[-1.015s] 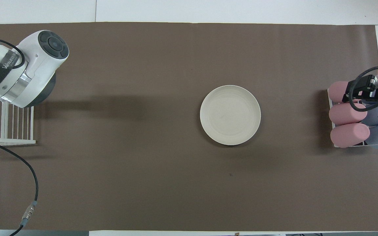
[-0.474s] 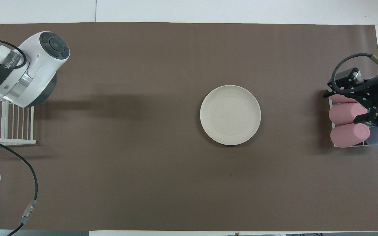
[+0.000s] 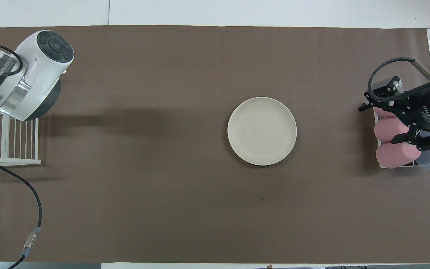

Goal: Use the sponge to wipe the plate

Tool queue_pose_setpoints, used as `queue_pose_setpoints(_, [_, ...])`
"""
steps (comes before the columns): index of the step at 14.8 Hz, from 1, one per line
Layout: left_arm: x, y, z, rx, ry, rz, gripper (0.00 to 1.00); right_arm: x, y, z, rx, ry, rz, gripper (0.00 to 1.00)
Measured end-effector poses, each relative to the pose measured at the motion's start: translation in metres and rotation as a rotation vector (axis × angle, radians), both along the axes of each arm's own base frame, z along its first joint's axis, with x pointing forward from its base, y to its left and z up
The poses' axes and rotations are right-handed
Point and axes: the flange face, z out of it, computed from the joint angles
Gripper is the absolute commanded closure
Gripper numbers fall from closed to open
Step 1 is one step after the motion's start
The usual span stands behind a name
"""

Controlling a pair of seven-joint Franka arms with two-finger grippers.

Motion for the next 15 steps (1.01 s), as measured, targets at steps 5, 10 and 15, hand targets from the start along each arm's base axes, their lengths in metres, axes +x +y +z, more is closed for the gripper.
queue_pose_setpoints(5, [-0.022,-0.017,0.099,-0.428,-0.031,0.266,1.00,-0.006,0.034,0.008,0.027,0.029,-0.193,0.00])
queue_pose_setpoints(10, [-0.041,-0.021,0.151,-0.890,0.015,0.419,1.00,-0.029,0.120,0.015,0.007,0.070,-0.378,0.00])
queue_pose_setpoints(15, [-0.067,0.002,0.188,-1.300,0.092,0.535,1.00,-0.050,0.177,0.019,0.007,0.069,-0.419,0.00])
